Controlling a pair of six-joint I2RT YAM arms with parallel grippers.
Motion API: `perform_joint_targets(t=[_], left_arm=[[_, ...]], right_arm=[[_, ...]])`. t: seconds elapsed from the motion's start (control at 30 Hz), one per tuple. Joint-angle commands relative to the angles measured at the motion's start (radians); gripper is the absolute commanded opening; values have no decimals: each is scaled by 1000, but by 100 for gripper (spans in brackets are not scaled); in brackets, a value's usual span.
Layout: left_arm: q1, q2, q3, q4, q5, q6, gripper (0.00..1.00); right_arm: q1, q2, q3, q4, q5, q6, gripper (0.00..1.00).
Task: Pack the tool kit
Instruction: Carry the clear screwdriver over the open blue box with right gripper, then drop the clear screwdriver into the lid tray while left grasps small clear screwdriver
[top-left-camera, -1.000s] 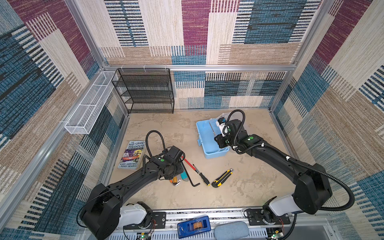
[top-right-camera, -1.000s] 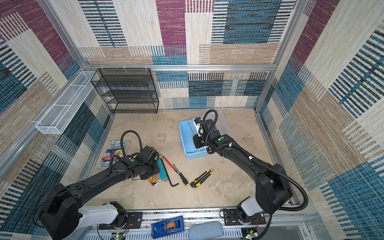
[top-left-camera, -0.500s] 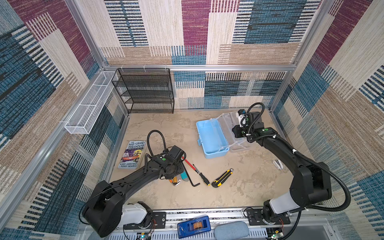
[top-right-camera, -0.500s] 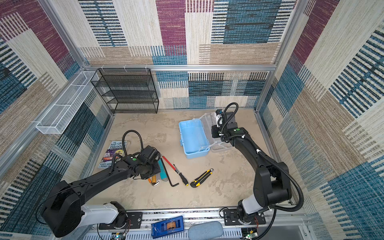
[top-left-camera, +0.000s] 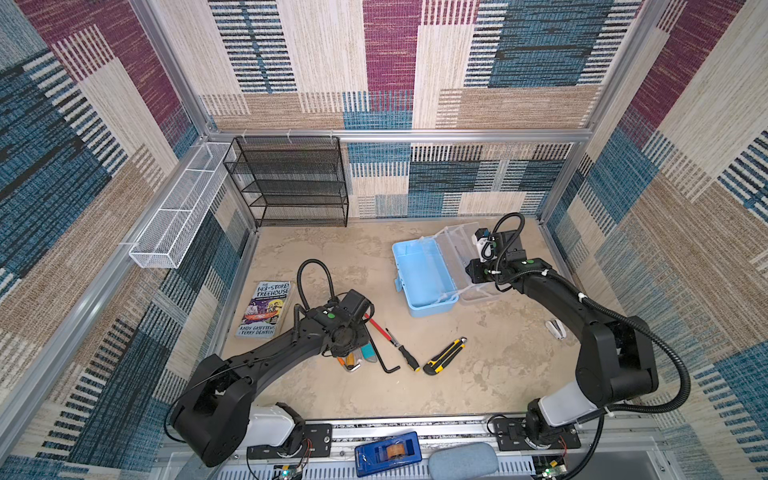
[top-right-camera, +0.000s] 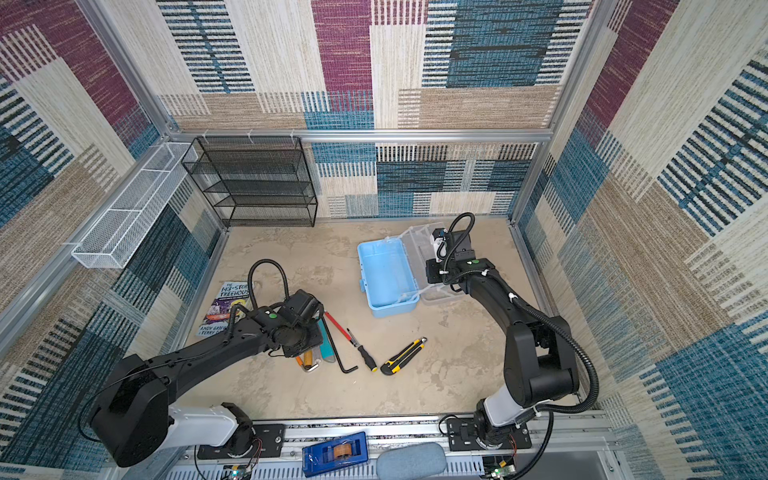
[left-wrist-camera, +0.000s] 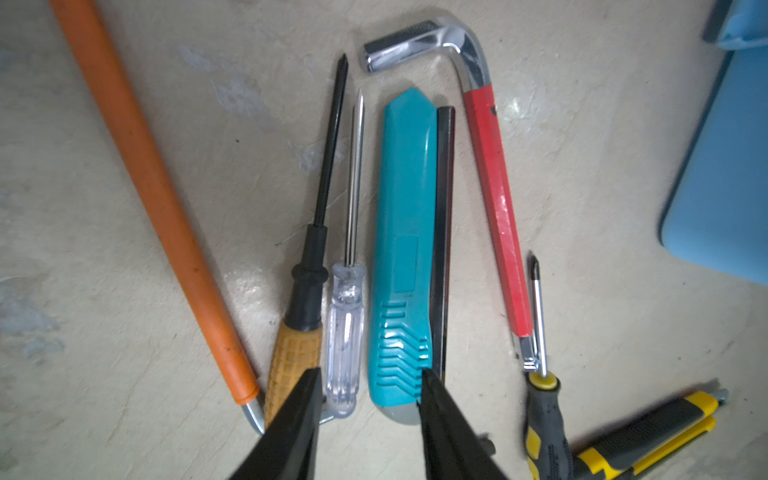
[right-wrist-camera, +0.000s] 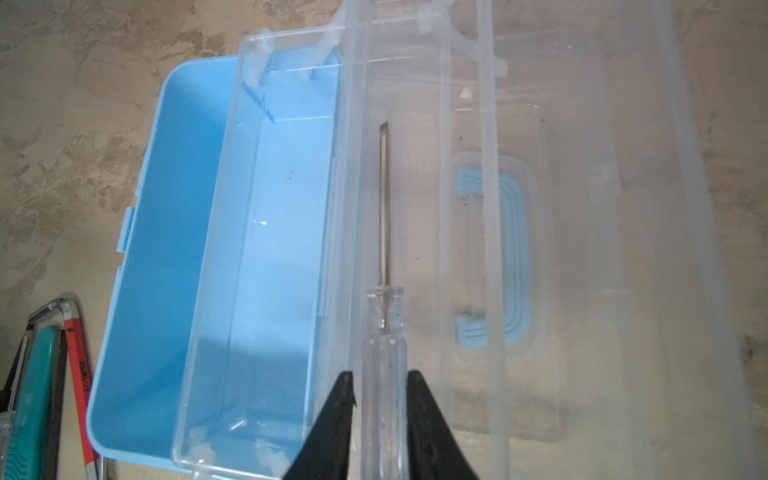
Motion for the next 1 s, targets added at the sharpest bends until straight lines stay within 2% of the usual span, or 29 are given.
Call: perform_joint_targets(t=[0.0, 0.27, 0.43, 0.97], left_arm=[[-2, 0, -5, -22, -6, -23, 43], [-4, 10, -9, -22, 5, -29, 41], [-11, 19, -7, -30, 3, -39, 36], [-28, 79, 38, -65, -14, -28, 30]], right_arm=[[1, 3, 4, 15, -13, -12, 32], [0, -23, 5, 20, 8, 4, 45], [0, -69, -9, 45, 13, 20, 55], [-1, -108, -37, 55, 27, 31, 59]])
